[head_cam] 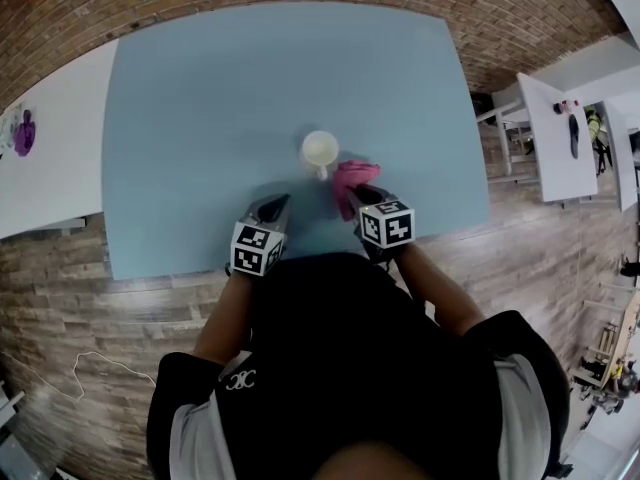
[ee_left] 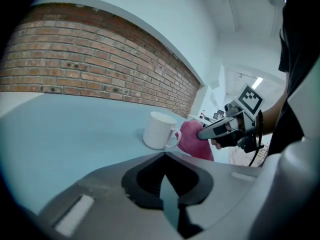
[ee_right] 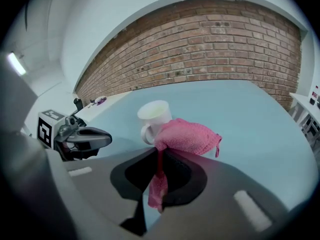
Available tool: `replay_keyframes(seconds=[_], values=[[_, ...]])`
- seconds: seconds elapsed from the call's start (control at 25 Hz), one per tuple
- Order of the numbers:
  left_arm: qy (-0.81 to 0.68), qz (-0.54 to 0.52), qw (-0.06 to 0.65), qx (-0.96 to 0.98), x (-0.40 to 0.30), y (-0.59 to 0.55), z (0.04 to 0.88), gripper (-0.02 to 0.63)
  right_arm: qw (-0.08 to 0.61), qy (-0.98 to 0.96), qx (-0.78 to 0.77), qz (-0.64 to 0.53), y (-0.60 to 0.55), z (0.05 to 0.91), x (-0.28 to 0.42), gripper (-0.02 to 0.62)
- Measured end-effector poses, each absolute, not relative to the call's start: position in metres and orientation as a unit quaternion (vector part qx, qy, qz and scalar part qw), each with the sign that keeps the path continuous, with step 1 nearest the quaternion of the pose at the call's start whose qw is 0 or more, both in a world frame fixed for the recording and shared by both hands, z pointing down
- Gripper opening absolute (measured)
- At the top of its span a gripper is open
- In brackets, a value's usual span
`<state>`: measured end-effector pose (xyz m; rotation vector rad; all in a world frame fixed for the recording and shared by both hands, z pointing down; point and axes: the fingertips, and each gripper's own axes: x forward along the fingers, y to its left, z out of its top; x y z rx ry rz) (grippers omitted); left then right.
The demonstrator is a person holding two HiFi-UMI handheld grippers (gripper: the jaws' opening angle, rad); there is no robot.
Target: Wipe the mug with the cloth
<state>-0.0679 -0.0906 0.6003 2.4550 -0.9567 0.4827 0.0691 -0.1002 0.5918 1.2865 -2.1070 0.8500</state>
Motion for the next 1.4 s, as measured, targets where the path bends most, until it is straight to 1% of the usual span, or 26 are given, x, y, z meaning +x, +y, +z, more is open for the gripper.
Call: replay_keyframes(seconds=[0.28, 0.44, 0.64, 0.84, 1.04, 1.4], values=[[-0.329, 0.169, 0.241, 0.897, -0.071, -0.108, 0.605, 0.003, 0.251, -0.744, 0.519, 0.338, -0.108, 0.582, 0.092, 0.038], [-0.336, 0.17, 0.251, 0.892, -0.082, -0.11, 0.603, 0.003, 0.26, -0.744, 0.518, 0.332, -0.109, 0.581, 0.09, 0.038], [-0.344, 0.181, 0.25, 0.887, -0.081, -0.104, 0.612, 0.003, 0.25, -0.755, 0.505, 0.335, -0.113, 0.58, 0.09, 0.038], [-0.372, 0.186, 0.254, 0.873, -0.071, -0.098, 0.612, 0.003, 0.232, -0.768, 0.482, 0.352, -0.124, 0.575, 0.108, 0.038], [-0.396, 0.19, 0.261, 0.86, -0.04, -0.083, 0.614, 0.003, 0.218, -0.8, 0.454, 0.325, -0.134, 0.57, 0.134, 0.038], [-0.43, 0.198, 0.245, 0.846, 0.051, -0.078, 0.611, 0.003, 0.196, -0.844, 0.39, 0.312, -0.146, 0.58, 0.206, 0.038]])
